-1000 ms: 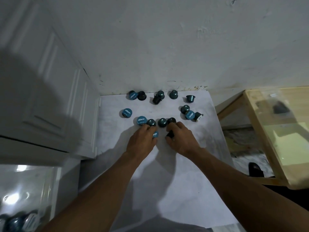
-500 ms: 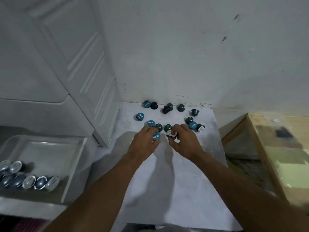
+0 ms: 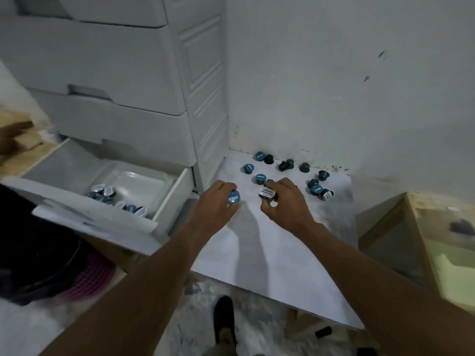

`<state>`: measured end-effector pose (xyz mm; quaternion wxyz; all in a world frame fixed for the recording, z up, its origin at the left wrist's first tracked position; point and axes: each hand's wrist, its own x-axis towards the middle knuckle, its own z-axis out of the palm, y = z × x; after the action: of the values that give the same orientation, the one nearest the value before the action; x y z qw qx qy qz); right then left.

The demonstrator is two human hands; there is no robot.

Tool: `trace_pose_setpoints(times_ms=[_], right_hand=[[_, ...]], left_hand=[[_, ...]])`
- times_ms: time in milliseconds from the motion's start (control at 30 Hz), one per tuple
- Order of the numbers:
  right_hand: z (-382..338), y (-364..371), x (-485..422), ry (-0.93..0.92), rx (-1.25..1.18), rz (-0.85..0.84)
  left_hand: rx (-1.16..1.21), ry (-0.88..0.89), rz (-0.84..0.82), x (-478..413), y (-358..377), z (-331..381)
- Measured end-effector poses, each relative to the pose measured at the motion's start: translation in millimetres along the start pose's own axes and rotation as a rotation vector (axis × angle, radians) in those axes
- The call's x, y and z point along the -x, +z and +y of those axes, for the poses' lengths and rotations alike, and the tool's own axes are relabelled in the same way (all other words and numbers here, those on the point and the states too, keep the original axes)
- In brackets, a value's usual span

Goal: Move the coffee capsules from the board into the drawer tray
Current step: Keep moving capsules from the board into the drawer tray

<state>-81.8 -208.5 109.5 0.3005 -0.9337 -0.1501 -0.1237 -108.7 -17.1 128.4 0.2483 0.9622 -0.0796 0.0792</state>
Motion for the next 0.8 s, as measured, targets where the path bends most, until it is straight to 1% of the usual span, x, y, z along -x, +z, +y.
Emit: trace_pose_setpoints(times_ms=[200,433,600,700,800], right_hand=[[-48,7,13,-0.090,-0.121,-0.055],[-122,32,2,-0.198,-0.245,-0.115],[-177,68,-10,-0.238,-0.319,-0.154],[-209,94,-19,-0.206,-0.354,-0.190],[-238,123,-30,-0.181,-0.349,-0.173]], left_hand=[[-0.012,-0.076,0.124,46,-38,-19],[-0.010,-0.186,0.216,80,-93,-67],[0.065,-0.262,0.228,95,-129,-116],[0.079,-0.276,0.220,96,-149,-150],[0.102,-0.267,0.209,91,-170,-189]])
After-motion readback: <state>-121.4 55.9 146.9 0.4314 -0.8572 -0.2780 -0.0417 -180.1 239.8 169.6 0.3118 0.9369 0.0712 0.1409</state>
